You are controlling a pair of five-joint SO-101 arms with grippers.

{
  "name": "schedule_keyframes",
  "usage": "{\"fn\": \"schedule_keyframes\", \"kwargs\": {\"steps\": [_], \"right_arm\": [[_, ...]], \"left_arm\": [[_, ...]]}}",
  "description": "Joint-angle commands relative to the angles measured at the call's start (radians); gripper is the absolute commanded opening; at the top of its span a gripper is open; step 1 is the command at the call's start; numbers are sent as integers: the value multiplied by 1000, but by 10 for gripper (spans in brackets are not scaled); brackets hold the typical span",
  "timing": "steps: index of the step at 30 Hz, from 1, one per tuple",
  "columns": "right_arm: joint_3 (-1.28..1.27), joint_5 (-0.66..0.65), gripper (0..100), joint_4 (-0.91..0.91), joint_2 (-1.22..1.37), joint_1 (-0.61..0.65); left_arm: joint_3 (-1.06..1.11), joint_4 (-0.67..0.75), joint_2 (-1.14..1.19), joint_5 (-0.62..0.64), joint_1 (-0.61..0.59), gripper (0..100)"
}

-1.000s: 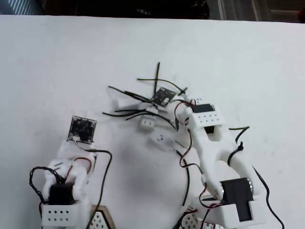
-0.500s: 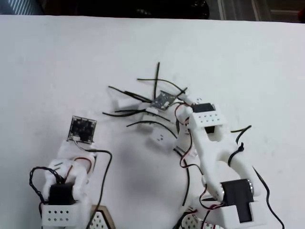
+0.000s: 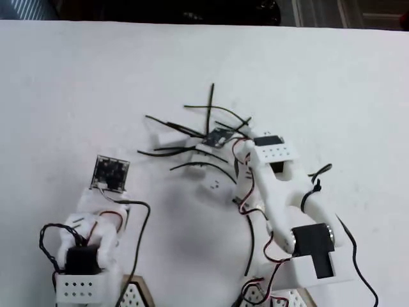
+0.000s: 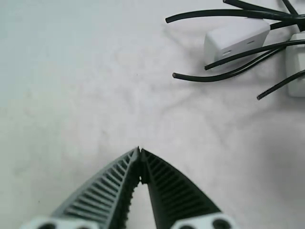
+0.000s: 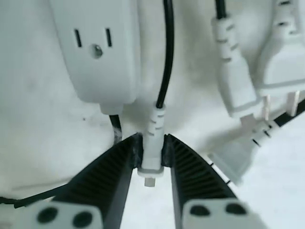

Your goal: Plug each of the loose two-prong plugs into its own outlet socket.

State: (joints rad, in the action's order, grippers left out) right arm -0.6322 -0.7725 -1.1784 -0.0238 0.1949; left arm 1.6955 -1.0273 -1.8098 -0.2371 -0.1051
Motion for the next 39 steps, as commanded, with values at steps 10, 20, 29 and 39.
{"fn": "schedule_keyframes", "kwargs": {"steps": [10, 20, 29, 39], "right_arm": [[41, -5, 15, -12, -8, 2], [35, 94, 17, -166, -410, 4], [35, 342, 18, -309, -840, 134], [-92, 612, 18, -85, -1029, 392]], "left_arm": [[-3, 14, -5, 0, -8, 27], [-9, 20, -5, 0, -8, 25], [-83, 172, -5, 14, -1, 25], [-117, 433, -5, 264, 116, 27]]}}
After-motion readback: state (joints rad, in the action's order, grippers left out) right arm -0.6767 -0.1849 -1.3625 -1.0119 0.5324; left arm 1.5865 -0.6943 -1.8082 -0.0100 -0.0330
